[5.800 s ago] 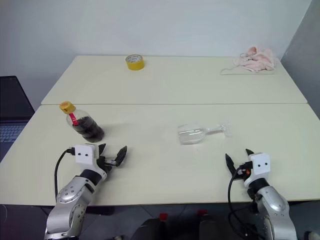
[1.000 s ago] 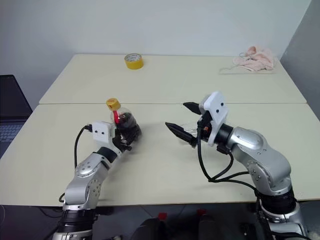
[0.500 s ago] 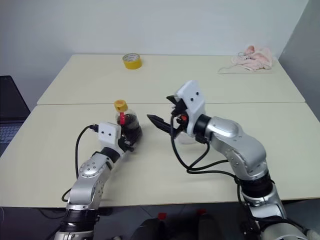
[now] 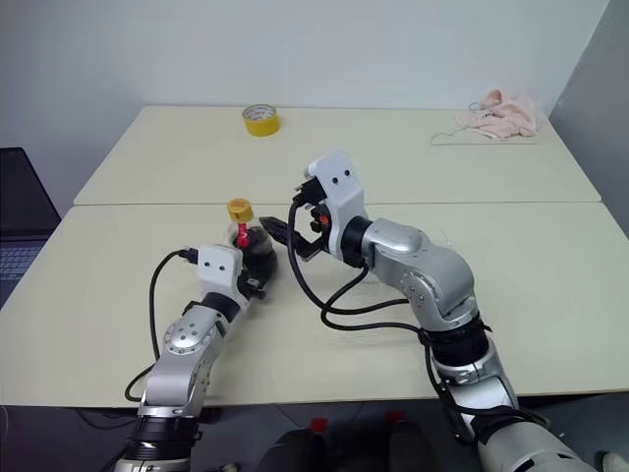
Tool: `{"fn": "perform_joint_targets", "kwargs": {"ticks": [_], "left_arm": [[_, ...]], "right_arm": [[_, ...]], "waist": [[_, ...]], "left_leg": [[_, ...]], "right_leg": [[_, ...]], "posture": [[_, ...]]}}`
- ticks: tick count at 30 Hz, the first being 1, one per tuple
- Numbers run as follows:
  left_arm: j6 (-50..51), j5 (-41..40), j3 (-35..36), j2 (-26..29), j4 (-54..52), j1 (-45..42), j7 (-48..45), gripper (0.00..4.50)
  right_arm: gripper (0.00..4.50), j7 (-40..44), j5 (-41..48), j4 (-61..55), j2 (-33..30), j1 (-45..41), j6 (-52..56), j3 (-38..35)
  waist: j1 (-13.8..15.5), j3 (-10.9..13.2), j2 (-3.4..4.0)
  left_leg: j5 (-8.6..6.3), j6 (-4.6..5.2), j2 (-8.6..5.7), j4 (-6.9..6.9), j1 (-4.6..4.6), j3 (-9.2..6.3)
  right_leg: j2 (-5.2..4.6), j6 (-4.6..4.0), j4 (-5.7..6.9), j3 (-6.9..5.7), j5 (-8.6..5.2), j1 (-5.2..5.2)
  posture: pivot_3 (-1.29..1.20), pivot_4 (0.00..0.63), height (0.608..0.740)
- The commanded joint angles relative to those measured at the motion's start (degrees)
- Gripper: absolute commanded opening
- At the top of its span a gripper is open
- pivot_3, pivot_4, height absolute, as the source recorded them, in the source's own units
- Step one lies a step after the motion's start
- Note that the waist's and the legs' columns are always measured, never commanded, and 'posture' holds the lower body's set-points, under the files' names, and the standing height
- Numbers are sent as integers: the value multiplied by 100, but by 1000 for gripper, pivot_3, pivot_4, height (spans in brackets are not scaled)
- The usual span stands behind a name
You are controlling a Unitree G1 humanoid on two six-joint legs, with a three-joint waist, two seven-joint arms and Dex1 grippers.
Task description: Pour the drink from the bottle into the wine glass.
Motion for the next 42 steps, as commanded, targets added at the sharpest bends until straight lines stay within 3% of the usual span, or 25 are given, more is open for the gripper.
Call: {"fn": "perform_joint_targets", "kwargs": {"ticks": [1,14,20,27,32,36,42], "left_arm": [[-193,26,-40,-31,-352,-157,17,2208],[-142,28,-293,-21,-417,-232,-224,2208],[-200,101,-348,72,-484,-267,-322,2208],[-351,248,-352,302,-392,-367,-433,2208],[-527,377,-404,410,-332,-421,-473,2208],[-509,336,-417,386,-357,-387,-509,2208],[-70,-476,-259,-36,-542,-190,-683,2208]], "right_arm": [[4500,-25,-127,-115,164,-176,-154,80],[4500,137,-597,451,561,-334,-684,265],[4500,456,-865,450,170,-201,-1071,287],[4500,1290,-719,-60,-805,289,-1433,3],[4500,1284,7,-300,-486,307,-631,-261],[4500,1057,-227,-335,-328,350,-794,-85],[4500,474,-608,-90,296,440,-1282,53]], "waist": [[-9,0,1],[-68,1,2],[-73,1,2],[-74,2,2],[-117,2,3],[-119,2,3],[-120,2,3]], "left_leg": [[0,0,0,-1,0,0],[0,0,1,-3,0,-2],[0,0,-1,-2,-1,-2],[0,0,-2,-2,-3,0],[0,0,4,-7,-3,-3],[0,0,0,-8,-3,-4],[0,0,-2,-4,-3,-3]], "right_leg": [[0,0,0,0,0,-1],[1,0,1,-1,0,-2],[0,0,0,-1,0,-1],[-1,0,-3,-1,0,0],[3,0,-2,-1,0,-2],[1,0,-2,0,0,-3],[-2,0,-2,1,0,-3]], "posture": [[0,150,740],[0,150,740],[0,150,740],[0,150,740],[0,150,740],[0,150,740],[0,150,740]]}}
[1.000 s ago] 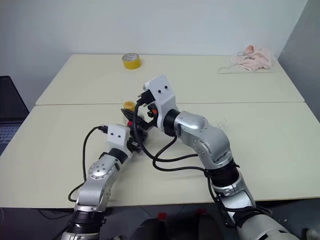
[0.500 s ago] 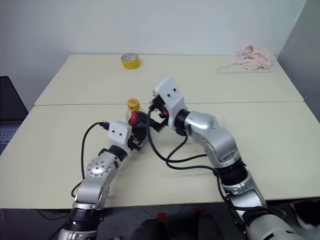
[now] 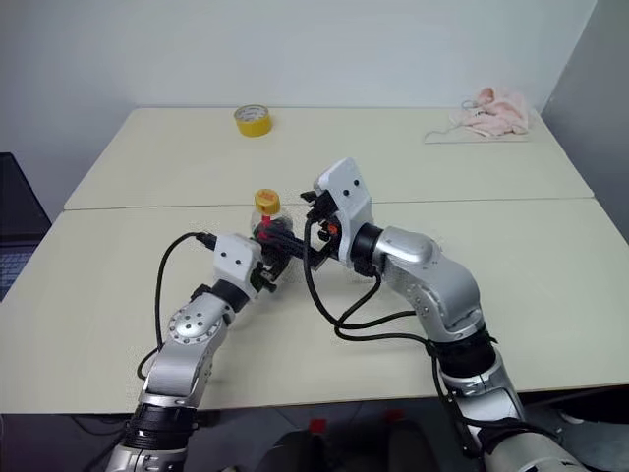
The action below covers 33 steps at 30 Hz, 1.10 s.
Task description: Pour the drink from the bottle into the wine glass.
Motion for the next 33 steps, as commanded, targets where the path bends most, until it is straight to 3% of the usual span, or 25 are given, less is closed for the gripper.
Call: {"fn": "perform_joint_targets", "kwargs": {"ticks": [1,6,18,33], "left_arm": [[147,-513,151,-236,-433,73,-85,2208],[613,-1008,304,-500,-517,108,-67,2208],[340,-211,138,-30,-384,145,137,2208],[147,-53,76,-92,-449,278,130,2208]], "right_arm": [[4500,-227,-120,-31,283,-32,-332,6],[4500,-244,-229,126,431,-67,-471,60],[4500,-224,-284,441,570,-339,-260,169],[4500,-300,-537,1060,811,-711,-326,191]], "waist": [[0,0,0],[2,0,0],[-3,0,1],[-4,1,1]], "left_leg": [[0,0,0,0,0,1],[0,0,0,1,0,-2],[0,0,1,0,1,-1],[0,0,1,-1,1,-1]], "right_leg": [[0,0,0,1,0,0],[0,0,1,-1,0,1],[2,0,1,0,0,0],[2,0,0,0,0,-1]], "posture": [[0,150,740],[0,150,740],[0,150,740],[0,150,740]]}}
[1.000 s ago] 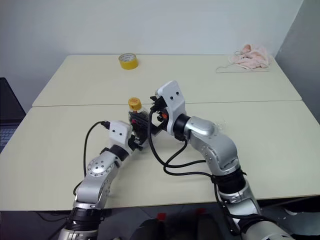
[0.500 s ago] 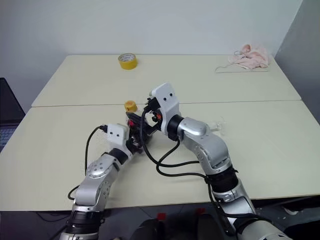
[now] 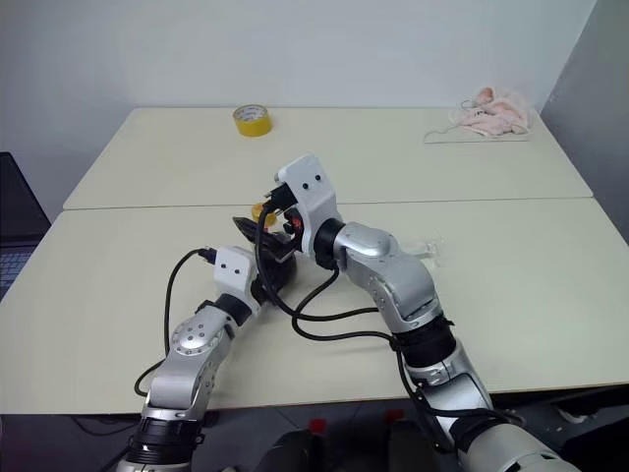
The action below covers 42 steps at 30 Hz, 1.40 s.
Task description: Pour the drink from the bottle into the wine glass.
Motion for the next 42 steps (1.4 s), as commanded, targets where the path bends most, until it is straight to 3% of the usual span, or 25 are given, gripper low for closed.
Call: {"fn": "perform_joint_targets", "kwargs": {"ticks": [1,4,6,15,23,27,32,37,42], "left_arm": [[-192,-3,46,-3,-306,-13,25,2208],[-196,-3,38,-7,-318,0,26,2208],[-195,-8,39,-11,-319,1,26,2208],[-196,-10,59,-27,-304,0,56,2208],[-166,-41,70,-34,-342,31,36,2208],[-116,-121,70,-47,-364,31,-44,2208],[-20,-242,70,-76,-469,66,-156,2208],[68,-322,57,-75,-597,129,-233,2208],[106,-344,46,-60,-653,161,-221,2208]], "right_arm": [[4500,13,-49,-58,84,-159,-143,-21],[4500,27,-80,-37,88,-146,-142,-15],[4126,10,-94,-24,100,-142,-153,-23],[1236,36,-97,-56,112,-123,-211,-22],[1224,631,-127,-247,-270,-40,-471,198],[1224,2046,328,-451,-781,-1,-1052,265],[1224,3235,594,-164,-1033,-220,-1628,201],[1224,3865,354,332,-1042,-455,-2234,275],[1224,3962,263,584,-975,-555,-2327,297]], "waist": [[0,0,0],[0,0,0],[0,0,0],[0,0,0],[1,0,0],[19,0,0],[5,0,0],[-6,1,0],[1,1,0]], "left_leg": [[0,0,0,0,0,0],[0,0,0,0,0,0],[0,0,0,-1,0,-1],[0,0,0,-1,0,-1],[0,0,0,0,0,0],[0,0,-1,1,-1,0],[0,0,1,0,-1,0],[0,0,5,-3,1,0],[0,0,2,0,0,0]], "right_leg": [[0,0,0,0,0,0],[0,0,0,0,0,0],[0,0,0,0,0,0],[0,0,0,0,0,0],[0,0,0,0,0,0],[0,0,-2,-1,0,1],[0,0,-3,-1,0,2],[3,0,-2,-1,0,1],[0,0,-3,-1,0,2]], "posture": [[0,150,740],[0,150,740],[0,150,740],[0,150,740],[0,150,740],[0,150,740],[0,150,740],[0,150,740],[0,150,740]]}}
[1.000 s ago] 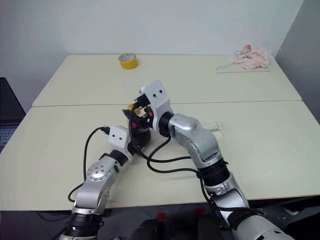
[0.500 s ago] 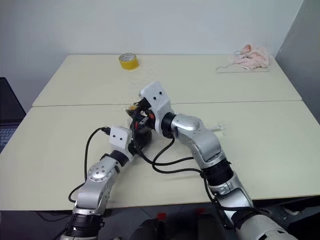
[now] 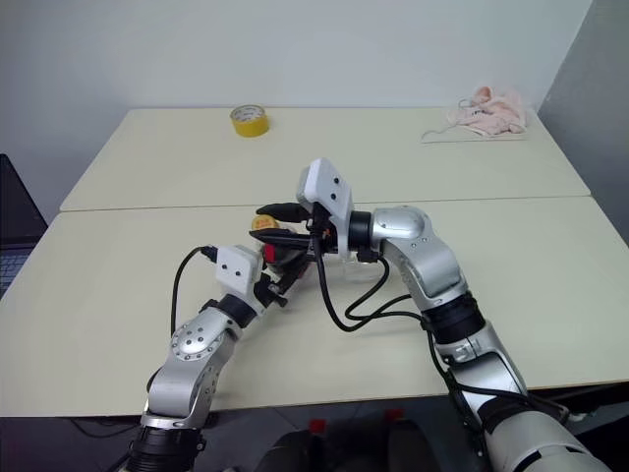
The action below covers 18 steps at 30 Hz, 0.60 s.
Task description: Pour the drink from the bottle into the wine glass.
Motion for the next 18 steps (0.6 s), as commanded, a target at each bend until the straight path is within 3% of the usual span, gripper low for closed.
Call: {"fn": "perform_joint_targets", "kwargs": {"ticks": [1,2,10,13,18], "left_arm": [[88,-69,159,29,-54,-11,72,2208],[84,-70,158,32,-57,-1,76,2208],[145,36,185,11,-113,50,254,2208],[150,132,216,-17,-136,73,444,2208],[198,118,261,-59,-141,74,568,2208]], "right_arm": [[1224,394,276,-292,210,-140,-134,148],[1224,371,289,-298,225,-124,-101,136],[3795,-1131,-36,-883,569,289,651,-113],[3795,-2179,-227,-1387,850,538,1261,-199],[3795,-2976,-311,-1821,1097,866,1909,-121]], "waist": [[4,0,0],[6,0,0],[6,0,0],[14,0,0],[34,0,0]], "left_leg": [[0,0,0,0,0,0],[0,0,-1,1,0,1],[0,-1,0,0,-1,-1],[0,-2,0,1,-1,-3],[-1,-2,-3,3,-1,-1]], "right_leg": [[0,0,0,0,0,0],[-2,0,0,0,0,0],[-2,0,1,0,0,-2],[-2,0,2,0,0,-2],[-3,0,1,2,0,-2]], "posture": [[0,150,740],[0,150,740],[0,150,740],[0,150,740],[0,150,740]]}}
